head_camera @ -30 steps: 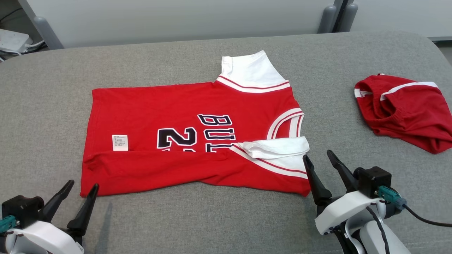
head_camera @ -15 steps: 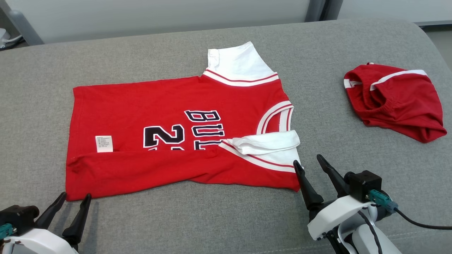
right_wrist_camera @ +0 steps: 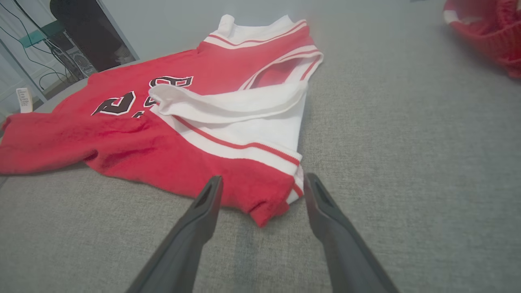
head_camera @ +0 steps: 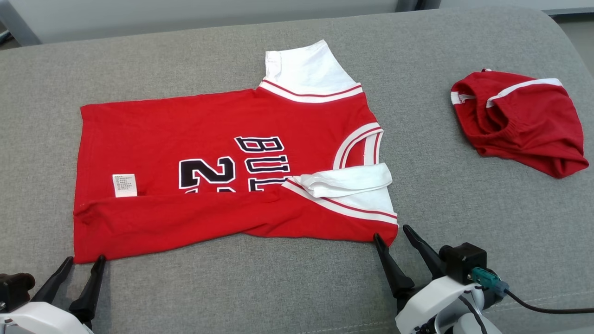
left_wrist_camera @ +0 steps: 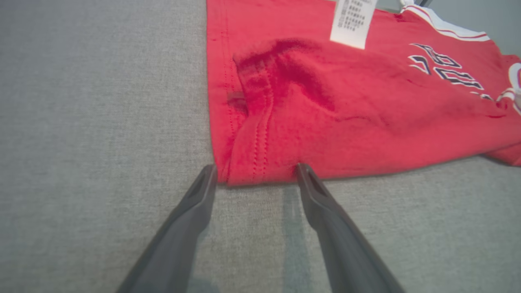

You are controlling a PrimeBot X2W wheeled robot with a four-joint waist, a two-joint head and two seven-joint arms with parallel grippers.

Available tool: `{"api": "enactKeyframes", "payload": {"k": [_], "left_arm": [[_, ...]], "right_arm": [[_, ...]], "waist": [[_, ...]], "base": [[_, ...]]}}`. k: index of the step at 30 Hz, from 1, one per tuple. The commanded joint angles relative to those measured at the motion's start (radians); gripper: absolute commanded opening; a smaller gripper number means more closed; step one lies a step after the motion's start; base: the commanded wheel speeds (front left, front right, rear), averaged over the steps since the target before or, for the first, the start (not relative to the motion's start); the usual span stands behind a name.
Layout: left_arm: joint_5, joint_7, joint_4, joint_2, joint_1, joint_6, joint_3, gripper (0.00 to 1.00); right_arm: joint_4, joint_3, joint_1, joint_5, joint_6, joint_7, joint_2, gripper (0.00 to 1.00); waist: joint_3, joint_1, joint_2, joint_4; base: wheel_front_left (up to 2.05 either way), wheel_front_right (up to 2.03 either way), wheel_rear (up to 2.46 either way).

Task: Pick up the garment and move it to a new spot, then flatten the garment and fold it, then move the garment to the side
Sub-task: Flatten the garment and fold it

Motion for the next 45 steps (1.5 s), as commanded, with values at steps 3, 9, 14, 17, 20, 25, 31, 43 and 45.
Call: {"api": "enactKeyframes", "payload": {"k": [3,9,14,17,20,25,31,43,45], "left_arm": [[-0.03,-0.013,-0.008,0.053,-0.039,0.0,0.029,0.97],[-0.06,-0.013,-0.026,0.064,-0.051,0.0,0.019,0.6],[-0.074,-0.013,-0.046,0.072,-0.061,0.0,0.013,0.16],[-0.075,-0.013,-0.053,0.078,-0.062,0.0,0.01,0.0],[-0.072,-0.013,-0.062,0.082,-0.062,0.0,0.01,0.0],[-0.066,-0.013,-0.074,0.085,-0.062,0.0,0.013,0.0],[-0.054,-0.013,-0.085,0.086,-0.065,0.0,0.008,0.0],[-0.057,-0.013,-0.101,0.094,-0.073,0.0,0.0,0.0],[-0.06,-0.013,-0.101,0.094,-0.071,0.0,-0.001,0.0]], "right_arm": [[-0.024,0.028,0.001,0.011,0.0,-0.02,0.006,1.0],[-0.027,0.047,0.001,0.016,0.0,-0.021,0.006,1.0],[-0.029,0.043,-0.002,0.01,0.0,-0.022,0.006,1.0],[-0.038,0.039,-0.002,0.002,0.0,-0.022,0.006,1.0],[-0.05,0.028,0.003,0.0,0.0,-0.022,0.006,1.0],[-0.07,-0.001,0.014,0.001,0.0,-0.022,0.006,1.0],[-0.011,0.029,0.008,0.034,0.0,-0.022,0.006,1.0],[0.016,0.04,-0.038,0.09,0.0,-0.022,0.006,0.0],[0.019,0.031,-0.036,0.085,0.0,-0.022,0.006,0.0]], "waist": [[0.011,0.0,0.0,-0.003],[0.028,0.0,0.0,-0.003],[0.037,0.0,0.0,0.001],[0.04,0.0,0.0,0.001],[0.043,0.0,0.0,0.002],[0.045,0.0,0.0,0.005],[0.048,0.0,0.0,0.015],[0.054,0.0,0.0,0.034],[0.051,0.0,0.0,0.035]], "base": [[0.0,0.0,0.0],[0.0,0.0,0.0],[0.0,0.0,0.0],[0.0,0.0,0.0],[0.0,0.0,0.0],[0.0,0.0,0.0],[0.0,0.0,0.0],[0.0,0.0,0.0],[0.0,0.0,0.0]]}}
